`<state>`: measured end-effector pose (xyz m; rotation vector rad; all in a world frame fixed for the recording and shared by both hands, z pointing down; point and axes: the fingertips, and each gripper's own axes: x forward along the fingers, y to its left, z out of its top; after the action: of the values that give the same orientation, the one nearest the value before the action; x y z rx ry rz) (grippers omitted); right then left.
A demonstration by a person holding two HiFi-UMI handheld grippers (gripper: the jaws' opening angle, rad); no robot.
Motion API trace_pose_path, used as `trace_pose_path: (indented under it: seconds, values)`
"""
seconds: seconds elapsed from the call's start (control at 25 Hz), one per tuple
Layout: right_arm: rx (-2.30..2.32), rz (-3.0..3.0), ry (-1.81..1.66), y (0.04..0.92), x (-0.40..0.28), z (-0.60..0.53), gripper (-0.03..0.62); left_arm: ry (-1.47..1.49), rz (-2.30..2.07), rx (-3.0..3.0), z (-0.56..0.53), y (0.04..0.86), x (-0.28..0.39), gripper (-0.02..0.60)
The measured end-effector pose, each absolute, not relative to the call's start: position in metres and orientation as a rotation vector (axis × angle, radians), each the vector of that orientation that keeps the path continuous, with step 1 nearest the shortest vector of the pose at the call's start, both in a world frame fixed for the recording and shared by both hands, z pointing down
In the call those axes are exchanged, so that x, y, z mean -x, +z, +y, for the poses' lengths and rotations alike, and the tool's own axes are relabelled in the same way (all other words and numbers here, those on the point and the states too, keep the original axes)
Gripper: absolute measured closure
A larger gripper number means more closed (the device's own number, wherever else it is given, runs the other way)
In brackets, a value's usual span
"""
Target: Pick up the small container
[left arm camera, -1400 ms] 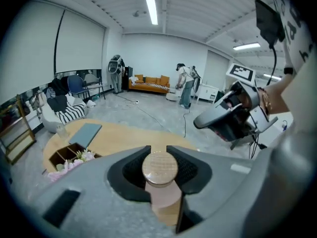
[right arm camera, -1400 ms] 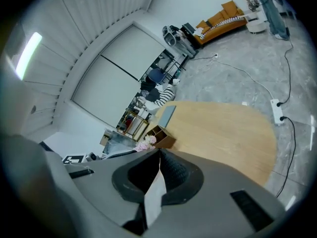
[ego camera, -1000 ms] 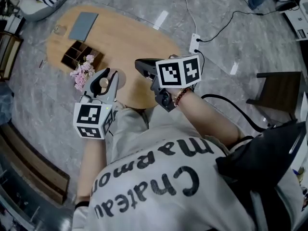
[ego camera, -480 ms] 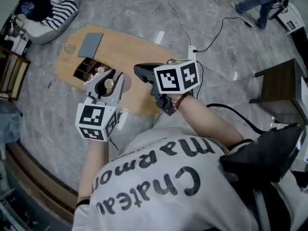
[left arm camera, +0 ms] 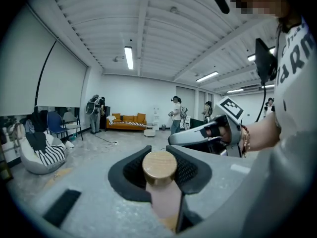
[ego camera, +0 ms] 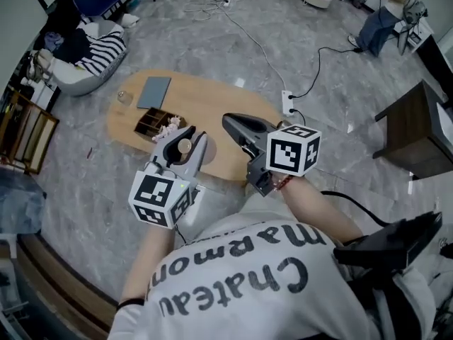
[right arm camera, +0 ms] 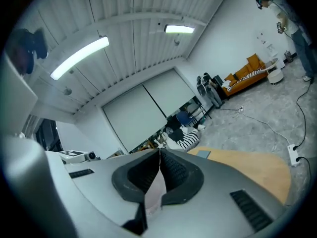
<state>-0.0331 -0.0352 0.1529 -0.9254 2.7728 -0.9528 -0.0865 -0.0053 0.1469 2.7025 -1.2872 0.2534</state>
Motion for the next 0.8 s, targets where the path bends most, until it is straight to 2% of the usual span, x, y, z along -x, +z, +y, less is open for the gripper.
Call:
trace_pose_path:
  seconds: [0.28, 0.8]
  values:
    - [1.204, 2.710, -0.886, 0.164, 0.020, 0.009, 0.580, 0.252, -1.176, -2.738, 0.037, 0.157, 0.106, 0.479]
    - [1.540, 2.621, -0.980, 0.212, -0.039, 0.049, 0.582, 0.247, -1.124, -2.671, 0.085, 0.196, 0.122, 0.479]
